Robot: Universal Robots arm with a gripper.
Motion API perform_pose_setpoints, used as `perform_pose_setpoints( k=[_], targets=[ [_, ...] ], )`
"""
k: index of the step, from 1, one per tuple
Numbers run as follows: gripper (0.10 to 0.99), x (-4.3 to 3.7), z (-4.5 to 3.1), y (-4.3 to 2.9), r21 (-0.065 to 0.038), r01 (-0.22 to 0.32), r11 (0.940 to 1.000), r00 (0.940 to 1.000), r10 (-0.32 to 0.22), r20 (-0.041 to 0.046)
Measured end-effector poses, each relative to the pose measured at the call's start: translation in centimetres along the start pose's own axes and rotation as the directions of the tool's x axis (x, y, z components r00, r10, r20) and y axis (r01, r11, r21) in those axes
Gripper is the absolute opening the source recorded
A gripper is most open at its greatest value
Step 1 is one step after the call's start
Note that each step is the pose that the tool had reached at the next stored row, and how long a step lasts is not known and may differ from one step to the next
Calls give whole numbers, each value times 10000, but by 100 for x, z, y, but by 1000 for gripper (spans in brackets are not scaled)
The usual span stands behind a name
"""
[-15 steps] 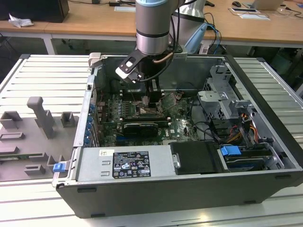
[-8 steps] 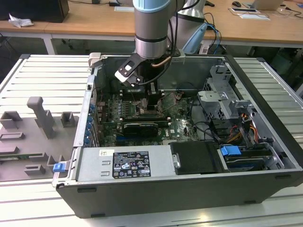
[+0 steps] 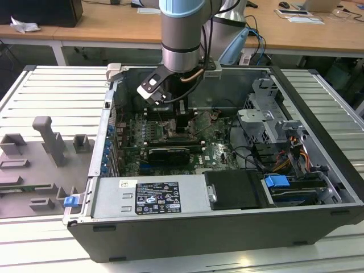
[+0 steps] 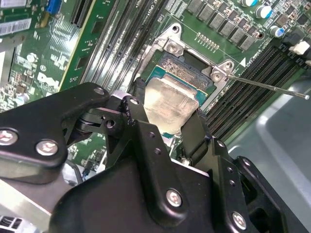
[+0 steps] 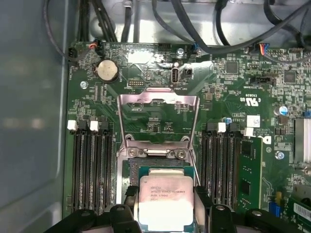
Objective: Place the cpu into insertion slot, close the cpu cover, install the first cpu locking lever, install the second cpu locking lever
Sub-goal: 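Place the cpu into insertion slot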
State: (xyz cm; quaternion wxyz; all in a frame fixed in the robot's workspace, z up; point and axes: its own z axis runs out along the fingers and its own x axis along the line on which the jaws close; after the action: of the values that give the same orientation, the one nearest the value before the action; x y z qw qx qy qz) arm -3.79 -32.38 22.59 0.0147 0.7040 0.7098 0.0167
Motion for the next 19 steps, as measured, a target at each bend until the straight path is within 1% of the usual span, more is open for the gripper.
perform_pose_setpoints(
  k=[2,4,6,15,19],
  targets=[
    [541,6,21,-3,-1,-15,10000,10000,15,1],
    [541,23,64,-8,0,-14,10000,10000,14,2],
    [541,35,91,-11,0,-10,10000,10000,10,2],
    [541,47,179,-19,0,-5,10000,10000,5,1],
    [541,51,205,-23,1,74,10000,10000,-74,-2]
  ],
)
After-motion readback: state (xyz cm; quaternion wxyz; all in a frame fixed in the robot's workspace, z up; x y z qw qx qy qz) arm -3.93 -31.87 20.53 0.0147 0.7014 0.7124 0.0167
